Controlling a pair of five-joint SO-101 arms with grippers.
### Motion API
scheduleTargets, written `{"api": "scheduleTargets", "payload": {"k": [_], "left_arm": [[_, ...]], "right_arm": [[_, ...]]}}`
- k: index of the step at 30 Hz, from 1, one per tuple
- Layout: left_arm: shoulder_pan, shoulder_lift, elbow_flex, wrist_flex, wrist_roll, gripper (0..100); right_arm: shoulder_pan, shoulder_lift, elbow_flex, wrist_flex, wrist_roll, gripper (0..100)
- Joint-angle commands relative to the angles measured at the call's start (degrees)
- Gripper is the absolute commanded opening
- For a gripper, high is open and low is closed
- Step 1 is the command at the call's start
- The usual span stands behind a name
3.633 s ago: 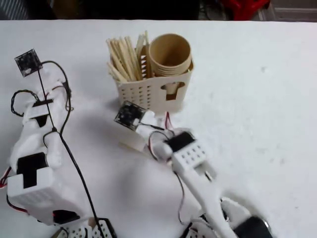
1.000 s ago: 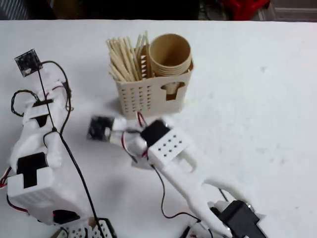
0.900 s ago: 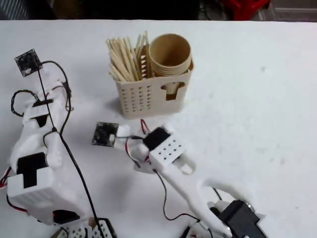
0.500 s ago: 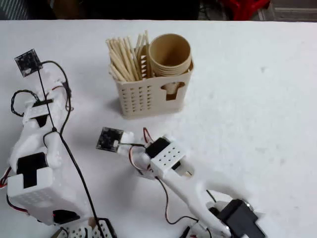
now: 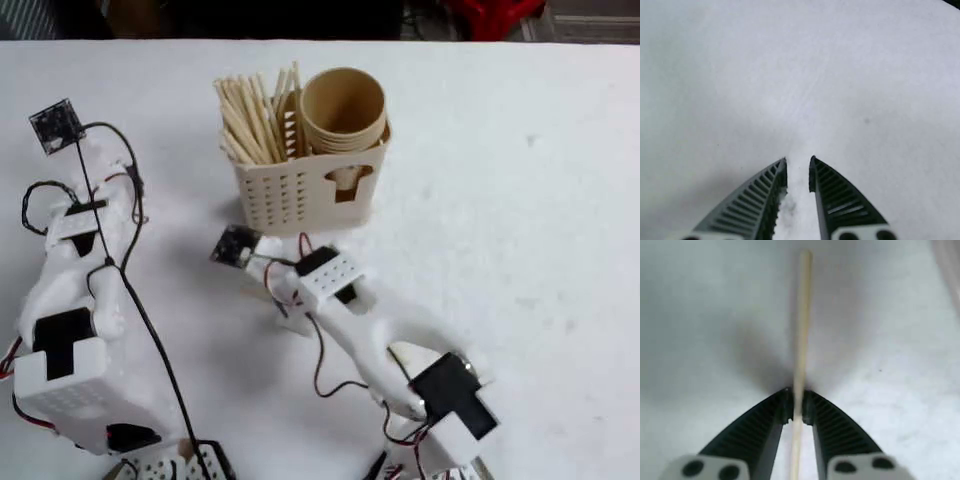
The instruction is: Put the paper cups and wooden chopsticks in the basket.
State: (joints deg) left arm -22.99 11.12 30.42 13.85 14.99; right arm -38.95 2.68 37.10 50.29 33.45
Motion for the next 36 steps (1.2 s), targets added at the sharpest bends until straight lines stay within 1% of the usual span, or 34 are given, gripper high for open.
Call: {"api": "scheduleTargets", "payload": {"k": [1, 3, 6, 10, 13, 17, 20, 24, 29, 33, 36], "left_arm": [[0.0, -0.7, -2.3, 0.3, -0.5, 9], [0.0, -0.7, -2.3, 0.3, -0.5, 9], [0.0, -0.7, -2.3, 0.3, -0.5, 9], [0.0, -0.7, -2.3, 0.1, -0.5, 9], [0.0, -0.7, -2.3, 0.0, -0.5, 9], [0.0, -0.6, -2.3, 0.0, -0.5, 9], [0.1, -0.6, -2.3, 0.0, -0.5, 9], [0.1, -0.6, -2.3, 0.0, -0.5, 9], [0.0, -0.6, -2.3, 0.1, -0.5, 9], [0.0, -0.6, -2.3, 0.1, -0.5, 9], [0.0, -0.6, -2.3, 0.1, -0.5, 9]], "right_arm": [[0.7, -2.5, -0.8, 0.7, -0.4, 1.8], [0.6, -5.8, -0.3, 2.4, -1.1, 1.6], [0.6, -12.4, 2.0, 3.4, -4.7, 1.6], [0.6, -23.7, 7.6, 3.4, -6.9, 1.6], [0.7, -33.6, 9.8, 4.1, -9.9, 1.6], [0.6, -47.1, 6.2, 8.3, -11.9, 1.6], [0.7, -52.4, -2.4, 10.2, -11.9, 1.5], [0.7, -47.3, -20.9, 12.9, -11.9, 1.5], [0.6, -29.9, -45.9, 13.8, -12.0, 1.6], [0.7, -16.7, -62.9, 9.0, -11.9, 1.6], [1.8, -8.7, -72.6, 4.1, -11.6, 1.7]]}}
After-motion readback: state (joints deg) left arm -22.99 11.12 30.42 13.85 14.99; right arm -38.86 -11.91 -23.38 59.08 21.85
